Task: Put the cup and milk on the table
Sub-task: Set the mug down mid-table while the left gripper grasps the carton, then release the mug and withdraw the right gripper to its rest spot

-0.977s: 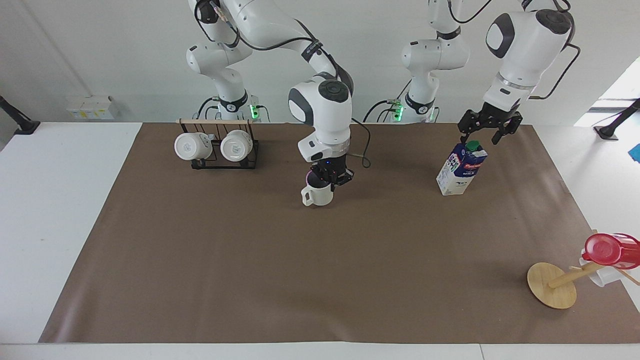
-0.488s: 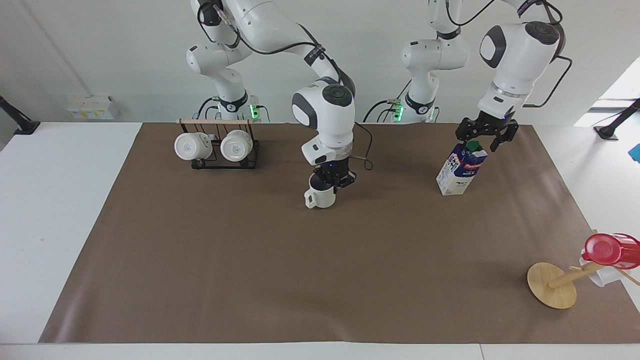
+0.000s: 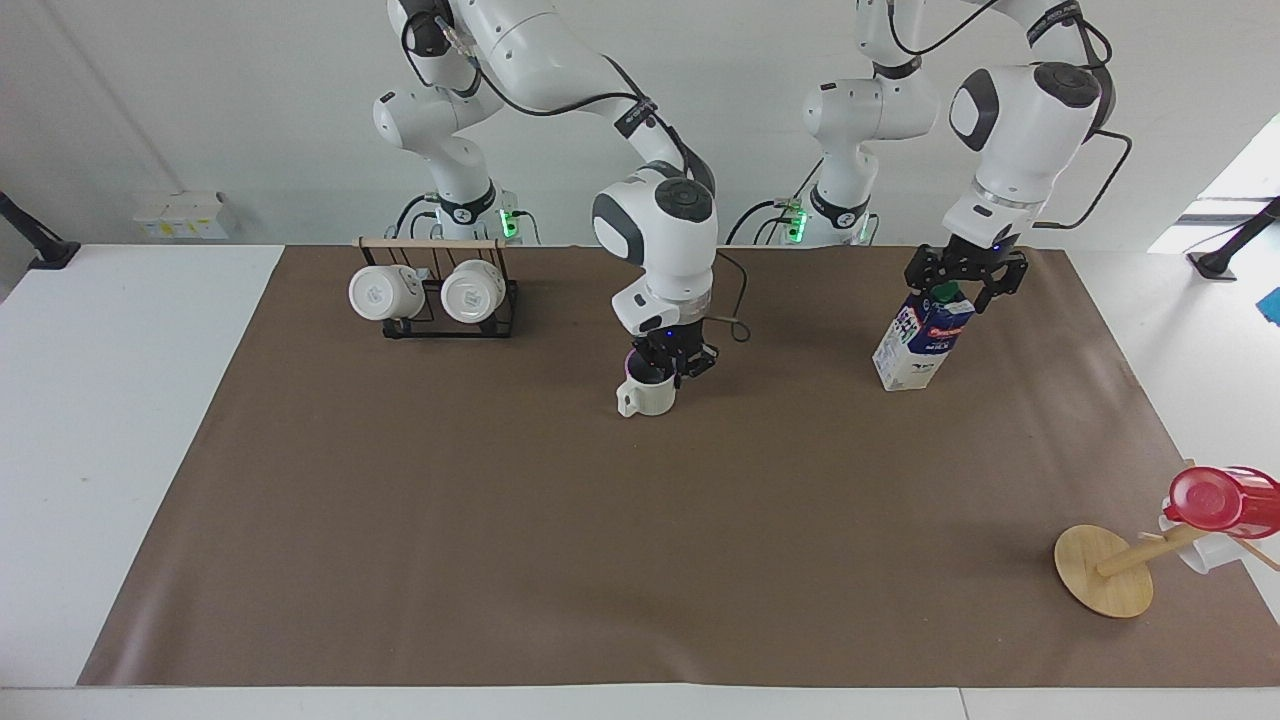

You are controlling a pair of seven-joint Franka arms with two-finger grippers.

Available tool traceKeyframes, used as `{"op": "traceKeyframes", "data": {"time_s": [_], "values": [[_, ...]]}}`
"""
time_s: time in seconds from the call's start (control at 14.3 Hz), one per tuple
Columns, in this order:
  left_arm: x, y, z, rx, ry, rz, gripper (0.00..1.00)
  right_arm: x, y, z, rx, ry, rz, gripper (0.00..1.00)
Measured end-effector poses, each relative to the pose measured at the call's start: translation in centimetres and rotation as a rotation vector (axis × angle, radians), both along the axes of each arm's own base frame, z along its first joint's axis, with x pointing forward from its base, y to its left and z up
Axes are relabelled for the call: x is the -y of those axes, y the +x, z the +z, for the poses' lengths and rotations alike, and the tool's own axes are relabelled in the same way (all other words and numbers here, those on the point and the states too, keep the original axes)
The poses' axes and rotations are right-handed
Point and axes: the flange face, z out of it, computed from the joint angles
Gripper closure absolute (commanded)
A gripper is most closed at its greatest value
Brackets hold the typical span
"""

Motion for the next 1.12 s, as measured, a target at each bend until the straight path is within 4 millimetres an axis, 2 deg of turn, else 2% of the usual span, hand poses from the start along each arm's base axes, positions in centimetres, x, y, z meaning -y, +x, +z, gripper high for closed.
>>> {"op": "traceKeyframes", "data": {"time_s": [0.14,0.28,0.42,0.56,0.7,0.91,1.12], "values": [[0.0,0.0,-0.3,0.004,0.001,-0.002,0.00,0.3,0.4,1.0,0.017,0.006,-0.005,0.00],[0.0,-0.2,-0.7,0.002,0.001,-0.002,0.00,1.3,1.0,3.3,0.043,0.020,-0.021,0.00],[0.0,-0.3,-1.1,-0.001,0.002,-0.003,0.00,3.5,1.7,7.0,0.063,0.025,-0.030,0.00],[0.0,-0.4,-1.4,-0.006,0.002,-0.003,0.01,6.7,2.2,10.8,0.062,0.010,-0.009,0.00],[0.0,-0.4,-1.4,-0.007,0.002,-0.004,0.17,9.8,2.3,13.9,0.056,-0.007,0.022,0.00],[0.0,-0.4,-1.5,-0.008,0.003,-0.005,0.35,13.8,2.6,16.4,0.033,-0.033,0.054,0.00],[0.0,-0.5,-1.5,-0.008,0.003,-0.005,0.44,19.5,3.3,18.5,0.000,-0.043,0.080,0.00]]}}
